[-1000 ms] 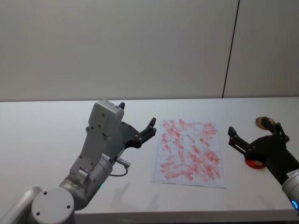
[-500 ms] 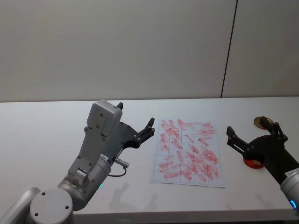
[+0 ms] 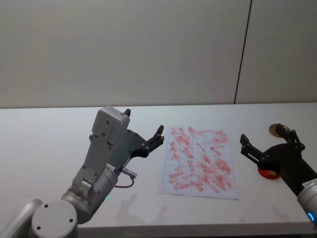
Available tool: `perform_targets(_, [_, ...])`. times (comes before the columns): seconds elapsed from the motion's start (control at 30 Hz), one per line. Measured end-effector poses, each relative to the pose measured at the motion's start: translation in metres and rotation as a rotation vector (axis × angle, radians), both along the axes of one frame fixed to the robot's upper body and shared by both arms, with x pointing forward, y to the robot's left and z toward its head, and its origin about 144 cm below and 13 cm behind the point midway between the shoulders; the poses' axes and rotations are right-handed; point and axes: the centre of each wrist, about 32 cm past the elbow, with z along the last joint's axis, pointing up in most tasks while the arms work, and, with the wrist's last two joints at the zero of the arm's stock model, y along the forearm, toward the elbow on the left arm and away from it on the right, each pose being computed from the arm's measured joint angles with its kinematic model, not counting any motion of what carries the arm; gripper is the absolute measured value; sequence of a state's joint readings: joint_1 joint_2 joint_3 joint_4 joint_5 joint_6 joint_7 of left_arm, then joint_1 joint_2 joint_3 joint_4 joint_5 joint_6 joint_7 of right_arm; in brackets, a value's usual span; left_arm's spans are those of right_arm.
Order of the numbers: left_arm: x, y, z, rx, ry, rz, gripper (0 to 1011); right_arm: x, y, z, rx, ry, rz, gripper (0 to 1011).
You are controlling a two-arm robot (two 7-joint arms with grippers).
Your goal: Use the one hand to pick up the stamp and affix it onto the A4 paper.
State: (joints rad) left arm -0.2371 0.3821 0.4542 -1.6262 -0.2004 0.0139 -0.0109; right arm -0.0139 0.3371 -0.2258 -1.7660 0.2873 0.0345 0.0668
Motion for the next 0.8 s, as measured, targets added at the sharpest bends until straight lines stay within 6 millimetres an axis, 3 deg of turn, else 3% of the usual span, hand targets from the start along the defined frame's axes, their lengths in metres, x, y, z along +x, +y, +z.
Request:
perform_targets(0.37, [0.000, 0.000, 0.000, 0.000, 0.000, 0.000, 993, 0.011, 0.000, 0.000, 0.008, 0.048, -0.029, 1003])
perform_targets(0.8, [0.000, 0.000, 0.000, 0.000, 0.000, 0.000, 993, 0.043, -0.001, -0.001, 0.038, 0.177, -0.124, 1003])
